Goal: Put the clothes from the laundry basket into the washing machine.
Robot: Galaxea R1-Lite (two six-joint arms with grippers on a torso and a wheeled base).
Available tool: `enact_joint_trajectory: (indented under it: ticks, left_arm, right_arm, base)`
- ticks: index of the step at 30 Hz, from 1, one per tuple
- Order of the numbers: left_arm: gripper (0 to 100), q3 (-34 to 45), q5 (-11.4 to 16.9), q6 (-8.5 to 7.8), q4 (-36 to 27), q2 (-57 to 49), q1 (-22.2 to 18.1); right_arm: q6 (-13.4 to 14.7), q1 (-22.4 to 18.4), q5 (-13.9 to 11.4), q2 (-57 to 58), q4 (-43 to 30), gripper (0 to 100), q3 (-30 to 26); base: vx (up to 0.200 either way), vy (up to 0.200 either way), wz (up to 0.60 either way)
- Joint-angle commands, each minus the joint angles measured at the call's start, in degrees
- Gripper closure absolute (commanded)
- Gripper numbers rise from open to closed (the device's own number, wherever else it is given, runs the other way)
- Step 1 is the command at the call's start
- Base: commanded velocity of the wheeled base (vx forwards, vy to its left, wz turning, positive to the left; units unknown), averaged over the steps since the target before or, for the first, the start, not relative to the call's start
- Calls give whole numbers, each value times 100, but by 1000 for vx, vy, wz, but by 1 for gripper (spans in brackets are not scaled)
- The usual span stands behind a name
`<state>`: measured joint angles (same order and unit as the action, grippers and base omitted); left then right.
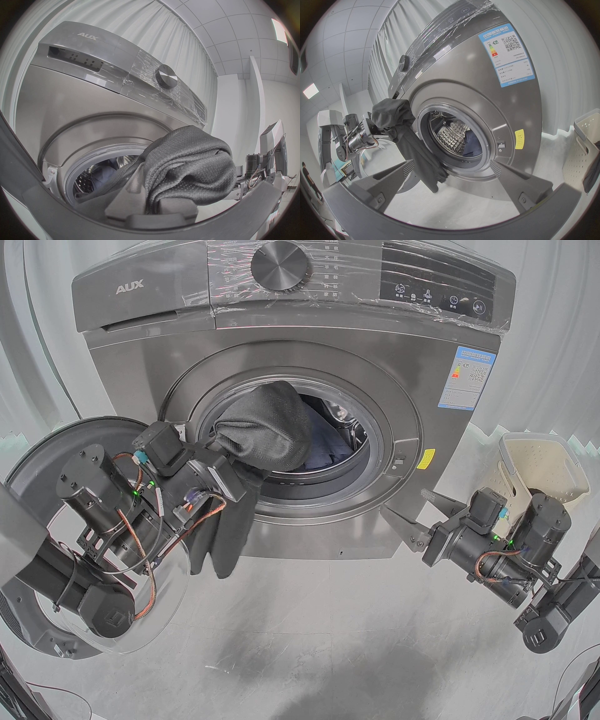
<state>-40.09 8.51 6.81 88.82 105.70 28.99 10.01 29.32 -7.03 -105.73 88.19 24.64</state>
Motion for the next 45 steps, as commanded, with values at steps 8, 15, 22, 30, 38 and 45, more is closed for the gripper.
enact_joint_trajectory:
  ticks: [8,15,22,30,38,45]
  left_arm:
    - [100,28,19,-22,4,-76,28]
    - [100,-25,54,-22,4,-76,37]
    - [100,-51,54,-31,4,-76,177]
    - [100,-51,54,-49,4,-85,327]
    - [100,-60,54,-31,4,-182,353]
    - [100,-69,63,-22,4,-252,344]
  right_arm:
    - [1,276,-17,-818,6,0,-12]
    - [-87,206,-70,-1521,6,0,366]
    - [-140,276,-88,-1934,6,0,859]
    - [-140,496,-149,-2259,6,0,1579]
    - [-210,812,-193,-2391,-3,0,1922]
    - [-219,918,-193,-2716,-65,0,2432]
  base:
    - [0,0,0]
    - [0,0,0]
    - [0,0,0]
    - [0,0,0]
    - [0,0,0]
    - [0,0,0]
